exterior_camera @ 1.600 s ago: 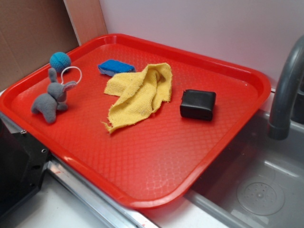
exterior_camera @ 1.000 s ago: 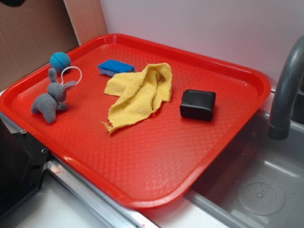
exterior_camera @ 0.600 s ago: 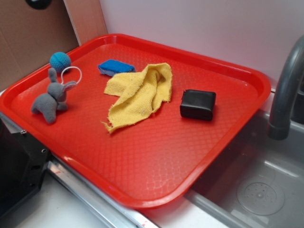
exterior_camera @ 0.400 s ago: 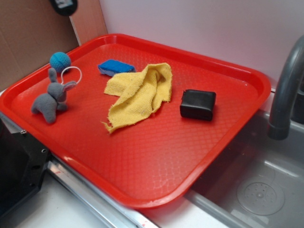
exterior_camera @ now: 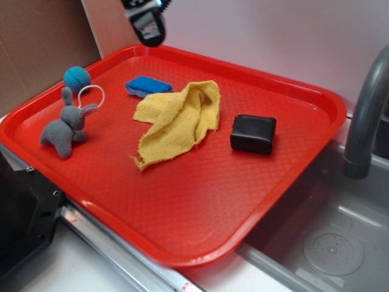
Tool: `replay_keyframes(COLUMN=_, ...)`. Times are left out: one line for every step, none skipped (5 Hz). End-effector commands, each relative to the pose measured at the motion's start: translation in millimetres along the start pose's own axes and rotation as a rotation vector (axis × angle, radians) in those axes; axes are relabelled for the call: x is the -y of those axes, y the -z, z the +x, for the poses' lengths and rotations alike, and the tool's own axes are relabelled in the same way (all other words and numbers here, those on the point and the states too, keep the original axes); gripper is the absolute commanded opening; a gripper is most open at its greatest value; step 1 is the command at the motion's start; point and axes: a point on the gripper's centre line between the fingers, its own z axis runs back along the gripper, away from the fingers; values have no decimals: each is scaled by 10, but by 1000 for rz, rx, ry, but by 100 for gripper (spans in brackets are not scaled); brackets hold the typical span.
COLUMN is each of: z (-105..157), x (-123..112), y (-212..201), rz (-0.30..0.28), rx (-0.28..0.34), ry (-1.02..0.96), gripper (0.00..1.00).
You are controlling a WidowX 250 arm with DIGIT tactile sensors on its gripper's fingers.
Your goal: Grab the black box.
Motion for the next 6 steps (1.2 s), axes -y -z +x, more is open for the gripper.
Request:
replay_keyframes(z=320, x=164, y=333, rz=-32, rx=32, ry=154, gripper=100)
replay_keyframes(z=360, x=223, y=526, rz=-71, rx=17, ry=192, gripper=100)
replay_keyframes(z=379, x=219, y=670, rz=-82, rx=-7, ry=202, gripper=100)
replay_keyframes(z=439, x=247, y=828, rz=-107, rx=-26, ry=260, gripper=100)
replay_keyframes(z=479, x=355, y=1015, rz=-102, rx=-56, ry=297, gripper=100)
replay_keyframes(z=477, x=431, y=1101, rz=-156, rx=-55, ry=339, gripper=100)
